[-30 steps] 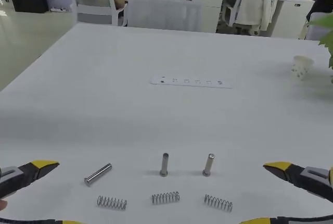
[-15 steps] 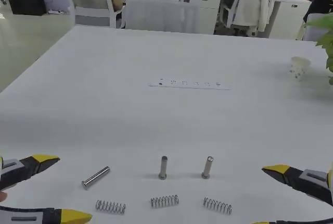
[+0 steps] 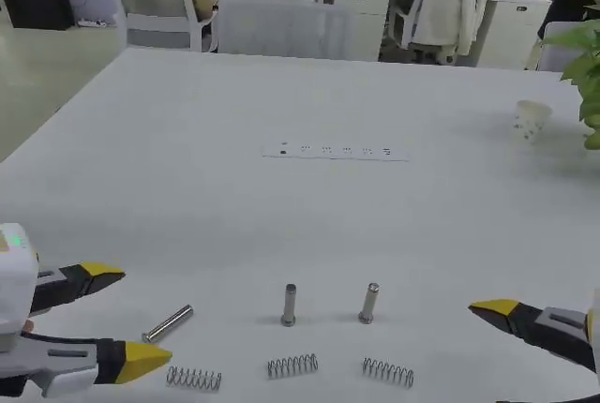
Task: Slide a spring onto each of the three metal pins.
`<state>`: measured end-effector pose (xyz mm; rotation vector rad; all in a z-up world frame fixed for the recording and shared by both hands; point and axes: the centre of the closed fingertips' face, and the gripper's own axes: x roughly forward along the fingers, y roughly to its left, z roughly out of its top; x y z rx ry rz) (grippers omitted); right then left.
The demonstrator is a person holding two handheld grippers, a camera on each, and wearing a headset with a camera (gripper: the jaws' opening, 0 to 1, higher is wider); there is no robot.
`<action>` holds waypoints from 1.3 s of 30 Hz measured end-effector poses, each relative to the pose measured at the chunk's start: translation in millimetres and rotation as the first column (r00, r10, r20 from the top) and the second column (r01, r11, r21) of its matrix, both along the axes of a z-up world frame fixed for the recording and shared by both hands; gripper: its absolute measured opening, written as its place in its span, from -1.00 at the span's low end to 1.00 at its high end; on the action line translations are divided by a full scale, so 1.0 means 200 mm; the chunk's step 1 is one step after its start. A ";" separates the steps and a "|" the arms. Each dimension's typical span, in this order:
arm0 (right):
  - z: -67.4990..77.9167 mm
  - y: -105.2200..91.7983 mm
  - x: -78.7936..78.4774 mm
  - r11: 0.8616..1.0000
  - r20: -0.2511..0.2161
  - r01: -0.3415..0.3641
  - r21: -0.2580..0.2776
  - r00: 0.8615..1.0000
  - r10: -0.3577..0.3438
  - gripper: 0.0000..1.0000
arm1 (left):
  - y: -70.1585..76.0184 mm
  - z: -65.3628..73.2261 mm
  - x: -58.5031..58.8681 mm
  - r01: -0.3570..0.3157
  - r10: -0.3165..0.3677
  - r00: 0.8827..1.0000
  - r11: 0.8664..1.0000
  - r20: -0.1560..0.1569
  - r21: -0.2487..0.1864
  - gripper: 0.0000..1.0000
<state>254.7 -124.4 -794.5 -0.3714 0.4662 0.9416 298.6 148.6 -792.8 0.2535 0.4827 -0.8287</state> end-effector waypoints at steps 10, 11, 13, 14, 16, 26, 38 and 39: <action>-0.01 0.00 0.00 1.000 -0.005 0.005 0.002 1.000 -0.005 0.52 | -0.03 -0.05 0.07 0.012 -0.011 1.000 0.999 -0.023 0.047 0.05; -0.01 0.00 0.00 1.000 -0.006 0.004 0.002 1.000 -0.004 0.52 | -0.03 -0.05 0.07 0.014 -0.012 1.000 0.998 -0.026 0.054 0.02; -0.02 0.00 0.00 1.000 -0.008 0.004 0.003 1.000 -0.004 0.52 | -0.04 -0.07 0.08 0.018 -0.016 0.999 0.998 -0.033 0.068 -0.07; -0.02 0.00 -0.01 1.000 -0.008 0.005 0.003 1.000 -0.005 0.52 | -0.04 -0.08 0.08 0.020 -0.018 0.999 0.997 -0.036 0.077 -0.09; -0.02 0.00 -0.01 1.000 -0.010 0.006 0.004 1.000 -0.006 0.52 | -0.04 -0.08 0.09 0.024 -0.020 0.999 0.996 -0.045 0.083 -0.12; -0.03 -0.01 -0.01 1.000 -0.015 0.011 0.009 1.000 -0.011 0.51 | -0.06 -0.13 0.12 0.034 -0.024 0.996 0.991 -0.083 0.126 -0.41; -0.05 -0.01 -0.01 1.000 -0.021 0.014 0.012 1.000 -0.014 0.51 | -0.07 -0.17 0.15 0.041 -0.018 0.992 0.983 -0.126 0.180 -0.66; -0.05 -0.01 -0.01 1.000 -0.022 0.014 0.011 1.000 -0.014 0.51 | -0.07 -0.18 0.15 0.040 -0.017 0.992 0.982 -0.129 0.185 -0.68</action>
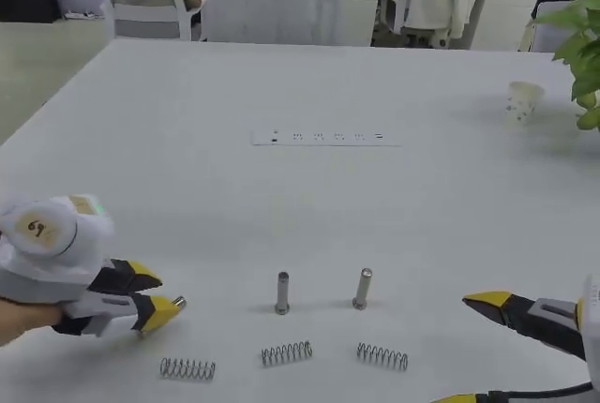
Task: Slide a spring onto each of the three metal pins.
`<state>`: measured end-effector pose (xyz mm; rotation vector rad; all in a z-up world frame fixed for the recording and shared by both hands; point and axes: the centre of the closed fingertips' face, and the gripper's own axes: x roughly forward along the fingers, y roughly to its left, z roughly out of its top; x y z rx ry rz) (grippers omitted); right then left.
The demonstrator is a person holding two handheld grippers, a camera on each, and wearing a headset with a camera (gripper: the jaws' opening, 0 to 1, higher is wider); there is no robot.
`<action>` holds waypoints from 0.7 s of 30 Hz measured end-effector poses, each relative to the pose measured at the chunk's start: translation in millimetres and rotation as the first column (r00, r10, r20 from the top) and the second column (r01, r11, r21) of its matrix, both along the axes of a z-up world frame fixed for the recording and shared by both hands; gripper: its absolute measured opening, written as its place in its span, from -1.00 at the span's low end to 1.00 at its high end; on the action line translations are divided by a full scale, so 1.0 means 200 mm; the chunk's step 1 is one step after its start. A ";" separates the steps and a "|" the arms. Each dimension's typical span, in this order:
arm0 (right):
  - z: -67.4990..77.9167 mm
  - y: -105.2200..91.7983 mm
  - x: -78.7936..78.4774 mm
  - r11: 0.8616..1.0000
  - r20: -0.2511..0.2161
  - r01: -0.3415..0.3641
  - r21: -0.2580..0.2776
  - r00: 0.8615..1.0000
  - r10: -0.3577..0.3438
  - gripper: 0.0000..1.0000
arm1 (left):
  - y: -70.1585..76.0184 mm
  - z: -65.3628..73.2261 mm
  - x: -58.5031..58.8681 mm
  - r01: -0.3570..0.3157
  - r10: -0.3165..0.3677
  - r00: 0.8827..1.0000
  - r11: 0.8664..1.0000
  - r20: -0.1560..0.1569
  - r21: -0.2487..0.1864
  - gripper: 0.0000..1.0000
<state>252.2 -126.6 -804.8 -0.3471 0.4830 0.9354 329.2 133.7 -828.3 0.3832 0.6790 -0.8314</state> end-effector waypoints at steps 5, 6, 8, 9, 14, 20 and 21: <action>-0.01 0.00 0.00 1.000 -0.003 -0.001 0.003 1.000 0.001 0.51 | -0.01 -0.02 0.01 0.006 -0.005 1.000 0.999 -0.017 0.031 -0.80; -0.01 0.00 0.00 1.000 -0.003 -0.001 0.004 1.000 0.001 0.51 | -0.01 -0.02 0.01 0.008 -0.007 1.000 0.999 -0.020 0.041 -0.80; -0.01 0.00 0.00 1.000 -0.002 -0.002 0.004 1.000 0.002 0.50 | -0.02 -0.03 0.01 0.013 -0.012 1.000 0.999 -0.025 0.049 -0.81; -0.01 0.00 0.00 1.000 -0.003 -0.002 0.004 1.000 0.002 0.50 | -0.02 -0.04 0.01 0.016 -0.014 0.999 0.998 -0.033 0.053 -0.82; -0.01 -0.01 0.00 1.000 -0.001 -0.001 0.004 1.000 0.001 0.50 | -0.03 -0.05 0.01 0.030 -0.026 0.999 0.996 -0.048 0.082 -0.90; 0.00 -0.01 0.00 1.000 0.000 -0.001 0.003 1.000 0.001 0.50 | -0.03 -0.07 0.01 0.033 -0.026 0.997 0.994 -0.071 0.107 -0.97; 0.00 -0.01 0.00 1.000 0.000 -0.001 0.002 1.000 0.001 0.51 | -0.03 -0.07 0.01 0.036 -0.028 0.997 0.993 -0.074 0.110 -0.99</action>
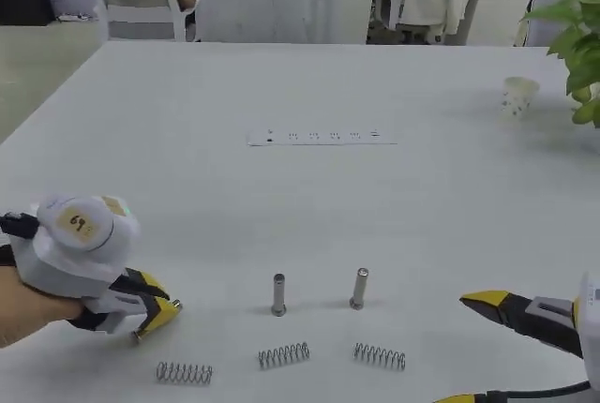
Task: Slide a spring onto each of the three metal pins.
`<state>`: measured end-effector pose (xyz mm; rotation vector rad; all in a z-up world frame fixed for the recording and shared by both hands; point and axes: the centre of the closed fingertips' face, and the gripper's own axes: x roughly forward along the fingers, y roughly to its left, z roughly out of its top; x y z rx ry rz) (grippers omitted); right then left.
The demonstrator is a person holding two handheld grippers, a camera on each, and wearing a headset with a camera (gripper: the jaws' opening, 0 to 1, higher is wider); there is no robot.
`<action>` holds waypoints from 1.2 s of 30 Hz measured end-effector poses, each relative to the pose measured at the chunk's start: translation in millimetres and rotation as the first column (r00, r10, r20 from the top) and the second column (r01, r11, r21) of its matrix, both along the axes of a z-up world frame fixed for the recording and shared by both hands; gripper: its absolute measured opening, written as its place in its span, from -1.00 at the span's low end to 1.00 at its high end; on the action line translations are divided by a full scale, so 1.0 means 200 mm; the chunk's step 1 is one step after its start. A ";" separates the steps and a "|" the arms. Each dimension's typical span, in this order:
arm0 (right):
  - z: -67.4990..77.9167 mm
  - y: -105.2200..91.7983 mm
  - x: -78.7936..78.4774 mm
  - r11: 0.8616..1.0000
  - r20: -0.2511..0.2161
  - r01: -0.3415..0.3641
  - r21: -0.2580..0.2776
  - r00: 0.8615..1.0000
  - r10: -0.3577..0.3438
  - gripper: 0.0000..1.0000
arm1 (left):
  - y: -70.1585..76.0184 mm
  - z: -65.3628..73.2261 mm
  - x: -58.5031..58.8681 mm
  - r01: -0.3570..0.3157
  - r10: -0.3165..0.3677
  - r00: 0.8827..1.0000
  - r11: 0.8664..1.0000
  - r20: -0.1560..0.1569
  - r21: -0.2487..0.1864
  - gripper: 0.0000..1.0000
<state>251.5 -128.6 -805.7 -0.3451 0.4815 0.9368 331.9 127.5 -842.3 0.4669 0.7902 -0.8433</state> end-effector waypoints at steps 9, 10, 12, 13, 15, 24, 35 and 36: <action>-0.01 -0.01 -0.01 1.000 0.003 0.003 -0.011 1.000 -0.003 0.51 | 0.00 -0.02 0.02 0.007 -0.005 0.999 0.999 -0.036 0.040 -1.00; -0.01 -0.01 -0.01 1.000 0.003 0.004 -0.011 1.000 -0.003 0.51 | 0.00 -0.02 0.02 0.006 -0.005 0.999 0.999 -0.039 0.043 -1.00; -0.01 -0.01 -0.01 1.000 0.004 0.005 -0.007 1.000 -0.005 0.51 | 0.00 -0.03 0.02 0.004 -0.002 0.999 0.999 -0.048 0.051 -1.00; -0.01 -0.01 -0.01 1.000 0.004 0.006 -0.007 1.000 -0.006 0.51 | 0.00 -0.03 0.02 0.005 -0.002 0.999 0.999 -0.051 0.054 -1.00; -0.01 -0.01 -0.01 1.000 0.004 0.007 -0.007 1.000 -0.007 0.51 | 0.00 -0.03 0.03 0.008 -0.004 0.998 0.998 -0.055 0.062 -1.00; -0.01 -0.01 -0.01 1.000 0.004 0.009 -0.007 1.000 -0.009 0.51 | -0.01 -0.06 0.02 0.015 -0.008 0.997 0.996 -0.071 0.093 -1.00; -0.01 0.00 -0.01 1.000 0.004 0.007 -0.003 1.000 -0.007 0.51 | -0.02 -0.05 0.01 0.007 0.000 0.997 0.995 -0.076 0.095 -1.00; -0.01 0.00 -0.01 1.000 0.005 0.007 -0.002 1.000 -0.007 0.50 | -0.02 -0.05 0.01 0.005 0.002 0.997 0.996 -0.076 0.094 -1.00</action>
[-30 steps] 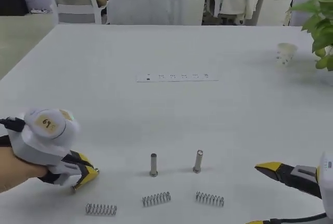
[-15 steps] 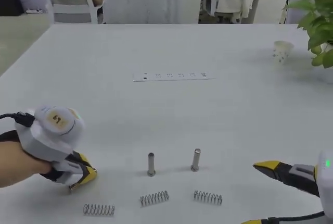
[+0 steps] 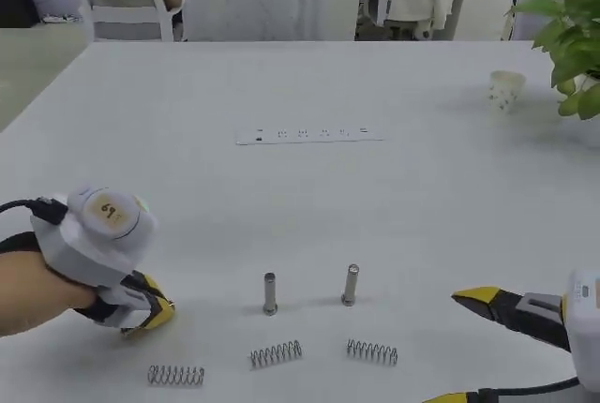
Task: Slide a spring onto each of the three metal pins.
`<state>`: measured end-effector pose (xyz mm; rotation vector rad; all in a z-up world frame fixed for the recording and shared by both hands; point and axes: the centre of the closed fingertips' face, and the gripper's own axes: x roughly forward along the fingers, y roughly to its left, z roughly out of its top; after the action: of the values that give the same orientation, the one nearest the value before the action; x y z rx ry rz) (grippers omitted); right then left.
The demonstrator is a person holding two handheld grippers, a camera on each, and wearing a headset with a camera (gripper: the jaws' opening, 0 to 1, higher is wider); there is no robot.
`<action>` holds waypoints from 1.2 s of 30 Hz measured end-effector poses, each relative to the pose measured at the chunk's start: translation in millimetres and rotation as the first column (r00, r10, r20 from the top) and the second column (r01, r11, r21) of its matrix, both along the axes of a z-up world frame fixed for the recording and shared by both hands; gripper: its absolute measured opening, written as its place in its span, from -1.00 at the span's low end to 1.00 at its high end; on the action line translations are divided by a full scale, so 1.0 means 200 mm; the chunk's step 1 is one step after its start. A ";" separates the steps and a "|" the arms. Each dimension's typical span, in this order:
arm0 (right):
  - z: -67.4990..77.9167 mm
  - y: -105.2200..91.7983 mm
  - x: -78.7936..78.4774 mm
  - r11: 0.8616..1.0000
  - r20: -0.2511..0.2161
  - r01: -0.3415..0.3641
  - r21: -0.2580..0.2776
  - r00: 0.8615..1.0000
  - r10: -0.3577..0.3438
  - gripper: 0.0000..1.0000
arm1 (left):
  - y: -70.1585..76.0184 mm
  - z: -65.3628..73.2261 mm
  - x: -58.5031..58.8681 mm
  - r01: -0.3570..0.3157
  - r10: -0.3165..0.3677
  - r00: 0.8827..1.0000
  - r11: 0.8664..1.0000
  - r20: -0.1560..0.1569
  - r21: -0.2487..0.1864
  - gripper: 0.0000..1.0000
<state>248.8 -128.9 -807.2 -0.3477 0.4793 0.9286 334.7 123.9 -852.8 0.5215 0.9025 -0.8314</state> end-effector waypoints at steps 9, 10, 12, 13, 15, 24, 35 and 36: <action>0.01 0.00 0.00 1.000 0.002 -0.001 -0.005 1.000 0.001 0.50 | -0.04 0.06 0.00 -0.021 0.021 1.000 0.998 0.007 -0.058 -1.00; 0.01 0.00 0.00 1.000 0.002 -0.002 -0.004 1.000 0.002 0.50 | -0.04 0.07 0.00 -0.024 0.025 1.000 0.998 0.009 -0.065 -1.00; 0.00 0.00 0.00 1.000 0.002 -0.004 -0.005 1.000 0.004 0.50 | -0.04 0.08 0.00 -0.026 0.027 1.000 0.997 0.012 -0.071 -1.00; 0.00 0.00 0.00 1.000 0.003 -0.005 -0.005 1.000 0.005 0.50 | -0.03 0.08 0.00 -0.027 0.028 1.000 0.997 0.015 -0.071 -1.00; 0.00 0.01 0.00 1.000 0.004 -0.008 -0.006 1.000 0.008 0.50 | -0.03 0.09 0.00 -0.027 0.029 0.999 0.997 0.021 -0.073 -1.00; 0.02 0.02 0.00 1.000 0.009 -0.018 -0.012 1.000 0.018 0.50 | -0.03 0.15 -0.02 -0.035 0.039 0.998 0.995 0.043 -0.098 -1.00; 0.04 0.03 0.00 0.999 0.017 -0.031 -0.019 0.999 0.031 0.50 | -0.01 0.21 -0.02 -0.051 0.060 0.996 0.991 0.071 -0.124 -1.00; 0.04 0.03 0.00 0.999 0.018 -0.032 -0.018 0.999 0.032 0.50 | -0.01 0.21 -0.02 -0.052 0.061 0.995 0.990 0.073 -0.128 -1.00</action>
<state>249.2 -123.5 -798.9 -0.3808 0.4671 0.9520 331.2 122.0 -810.9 0.4138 0.7852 -0.8055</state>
